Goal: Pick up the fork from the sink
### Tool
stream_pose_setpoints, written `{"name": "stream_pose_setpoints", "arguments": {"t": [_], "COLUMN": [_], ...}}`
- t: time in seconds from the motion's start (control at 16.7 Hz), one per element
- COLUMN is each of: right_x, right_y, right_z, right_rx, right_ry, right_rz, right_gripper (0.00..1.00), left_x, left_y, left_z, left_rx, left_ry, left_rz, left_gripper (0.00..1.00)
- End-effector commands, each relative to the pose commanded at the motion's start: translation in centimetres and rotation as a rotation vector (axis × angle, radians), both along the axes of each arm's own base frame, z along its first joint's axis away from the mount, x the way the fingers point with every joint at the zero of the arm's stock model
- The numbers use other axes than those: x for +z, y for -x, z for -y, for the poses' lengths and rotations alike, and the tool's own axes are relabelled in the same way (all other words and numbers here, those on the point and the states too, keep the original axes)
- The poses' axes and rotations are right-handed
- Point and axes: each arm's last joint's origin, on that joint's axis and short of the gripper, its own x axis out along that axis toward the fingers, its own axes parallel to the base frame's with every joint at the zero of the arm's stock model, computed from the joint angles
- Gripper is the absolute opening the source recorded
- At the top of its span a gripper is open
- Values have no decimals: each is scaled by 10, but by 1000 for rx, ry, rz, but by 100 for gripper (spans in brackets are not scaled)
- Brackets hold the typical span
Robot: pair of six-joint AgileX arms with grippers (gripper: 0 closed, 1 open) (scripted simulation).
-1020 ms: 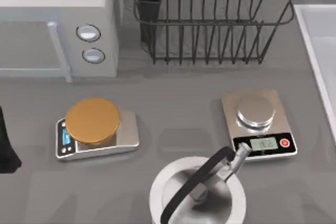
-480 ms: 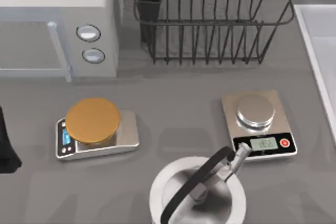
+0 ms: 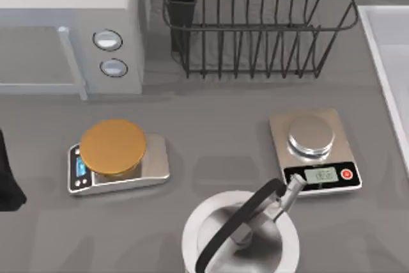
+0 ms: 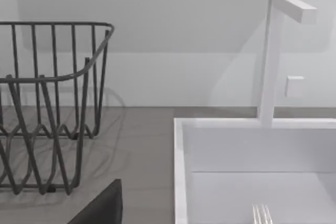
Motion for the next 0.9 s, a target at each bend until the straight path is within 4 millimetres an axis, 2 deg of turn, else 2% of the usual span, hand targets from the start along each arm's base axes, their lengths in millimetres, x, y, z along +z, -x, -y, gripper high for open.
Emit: {"name": "stream_pose_setpoints", "arguments": {"t": [0.24,0.54,0.72,0.9], "right_x": [10,59,96,129], "right_y": [-1,-15,-41,-86], "right_z": [0,3,6,12], "right_rx": [-5,-26,-40,-52], "right_ry": [5,25,39,50], "right_rz": [-36,-212,-372,-559], "right_gripper": [100,100,100,100], "left_x": [0,0,0,0], "left_y": [0,0,0,0], "left_z": [0,0,0,0], "left_rx": [0,0,0,0], "left_ry": [0,0,0,0], "left_rz": [0,0,0,0], "left_gripper": [100,100,100,100]}}
